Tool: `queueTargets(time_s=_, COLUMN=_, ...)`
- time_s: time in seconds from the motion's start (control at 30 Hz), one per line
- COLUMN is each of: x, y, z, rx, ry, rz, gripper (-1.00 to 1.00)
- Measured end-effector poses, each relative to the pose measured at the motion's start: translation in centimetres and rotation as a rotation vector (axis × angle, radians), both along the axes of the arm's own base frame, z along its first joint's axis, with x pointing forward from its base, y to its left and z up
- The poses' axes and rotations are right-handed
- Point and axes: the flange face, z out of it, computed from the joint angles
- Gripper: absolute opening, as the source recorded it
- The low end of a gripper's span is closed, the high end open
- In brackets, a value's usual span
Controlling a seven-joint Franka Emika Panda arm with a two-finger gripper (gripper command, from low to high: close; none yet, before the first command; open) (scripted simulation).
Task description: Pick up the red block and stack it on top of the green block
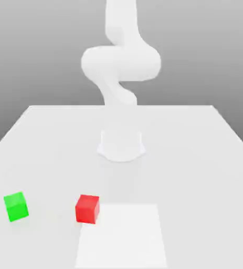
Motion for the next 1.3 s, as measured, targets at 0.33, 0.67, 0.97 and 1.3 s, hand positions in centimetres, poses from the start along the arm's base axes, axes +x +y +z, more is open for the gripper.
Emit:
queueTargets(time_s=0.33, x=5.0, y=-4.9, z=-24.9, rx=0.028, ry=0.374, rz=-0.071, gripper=0.00)
queueTargets(time_s=0.67, x=-2.4, y=-7.5, z=-46.7, rx=0.056, ry=0.713, rz=-0.134, gripper=0.00)
queueTargets(time_s=0.97, x=-2.7, y=-7.6, z=-51.3, rx=0.056, ry=0.719, rz=-0.137, gripper=-1.00)
queueTargets(time_s=1.3, x=-2.7, y=-7.6, z=-45.8, rx=0.057, ry=0.719, rz=-0.135, gripper=-1.00)
